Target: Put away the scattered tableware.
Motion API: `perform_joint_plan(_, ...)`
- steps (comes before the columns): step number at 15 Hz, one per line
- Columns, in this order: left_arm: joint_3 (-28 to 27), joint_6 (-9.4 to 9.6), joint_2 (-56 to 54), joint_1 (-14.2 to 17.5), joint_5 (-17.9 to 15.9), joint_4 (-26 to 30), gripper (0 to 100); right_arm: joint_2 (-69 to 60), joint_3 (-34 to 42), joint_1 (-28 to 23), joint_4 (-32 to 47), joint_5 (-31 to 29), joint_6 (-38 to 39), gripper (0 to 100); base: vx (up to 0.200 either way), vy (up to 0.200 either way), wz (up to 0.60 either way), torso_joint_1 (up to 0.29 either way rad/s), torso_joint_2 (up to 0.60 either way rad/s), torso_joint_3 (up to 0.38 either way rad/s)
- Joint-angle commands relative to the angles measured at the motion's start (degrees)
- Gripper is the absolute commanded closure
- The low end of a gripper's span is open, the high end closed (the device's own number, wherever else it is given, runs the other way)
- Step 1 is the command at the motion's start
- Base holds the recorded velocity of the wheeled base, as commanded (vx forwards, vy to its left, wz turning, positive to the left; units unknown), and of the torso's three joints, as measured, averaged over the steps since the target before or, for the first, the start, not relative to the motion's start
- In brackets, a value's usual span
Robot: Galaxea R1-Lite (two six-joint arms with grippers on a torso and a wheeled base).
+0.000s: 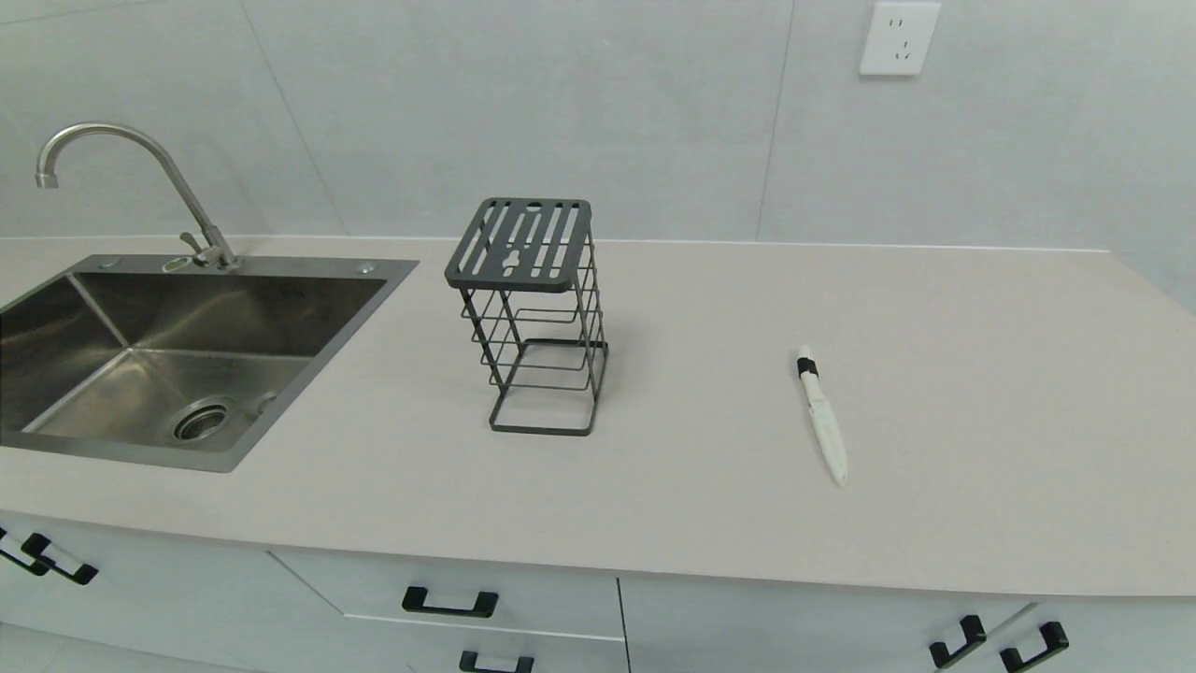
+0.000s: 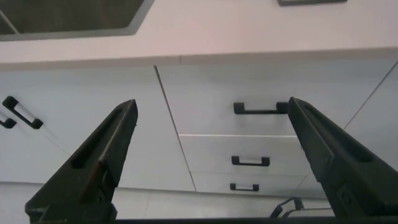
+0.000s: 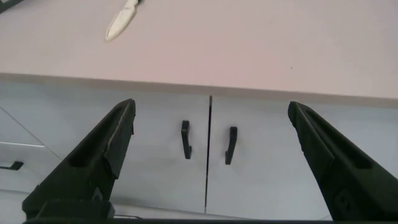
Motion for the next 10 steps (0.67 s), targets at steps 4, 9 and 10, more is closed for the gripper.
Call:
perform_joint_plan(4,0.0,-0.14,0.1,0.0,0.1,0.0,0,0.0,0.0,0.0,0.0,0.0,0.1,0,0.000,0.000,0.00,0.298,-0.57,-0.280)
perform_joint_plan(9,0.0,-2.25,0.1,0.0,0.1,0.0,0,0.0,0.0,0.0,0.0,-0.1,0.1,0,0.000,0.000,0.00,0.274,-0.53,-0.260)
perform_joint_plan(10,0.0,-2.25,0.1,0.0,0.1,0.0,0,0.0,0.0,0.0,0.0,-0.1,0.2,0,0.000,0.000,0.00,0.207,-0.41,-0.193)
